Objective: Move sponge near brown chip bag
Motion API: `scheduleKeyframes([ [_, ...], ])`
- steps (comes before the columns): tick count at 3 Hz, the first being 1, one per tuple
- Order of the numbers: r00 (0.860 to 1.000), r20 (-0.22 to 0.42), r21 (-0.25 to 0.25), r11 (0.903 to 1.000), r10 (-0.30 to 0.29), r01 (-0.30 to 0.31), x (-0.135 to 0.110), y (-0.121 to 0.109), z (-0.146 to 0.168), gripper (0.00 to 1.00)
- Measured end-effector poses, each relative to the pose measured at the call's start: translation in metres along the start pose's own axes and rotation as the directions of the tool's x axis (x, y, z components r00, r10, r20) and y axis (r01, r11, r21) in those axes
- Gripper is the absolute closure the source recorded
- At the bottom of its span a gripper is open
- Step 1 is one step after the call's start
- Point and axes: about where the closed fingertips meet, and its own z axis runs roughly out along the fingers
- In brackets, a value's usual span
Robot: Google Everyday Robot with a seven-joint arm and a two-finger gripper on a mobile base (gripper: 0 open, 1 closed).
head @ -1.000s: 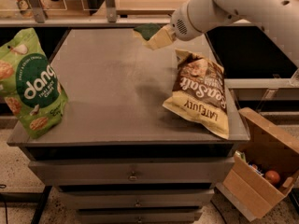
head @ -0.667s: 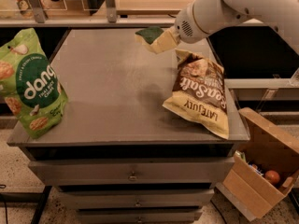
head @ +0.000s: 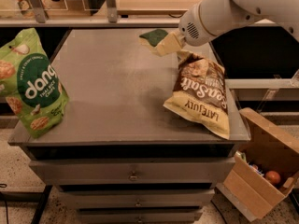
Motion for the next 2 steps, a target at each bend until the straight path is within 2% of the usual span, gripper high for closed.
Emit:
scheduleKeyframes([
  [1,1.0,-0.001,-0.002,1.0,-0.001,0.001,-0.0001,0.0012,0.0009,0.0],
  [2,1.0,-0.001,-0.002,1.0,-0.001,0.001,-0.0001,0.0012,0.0009,0.0],
])
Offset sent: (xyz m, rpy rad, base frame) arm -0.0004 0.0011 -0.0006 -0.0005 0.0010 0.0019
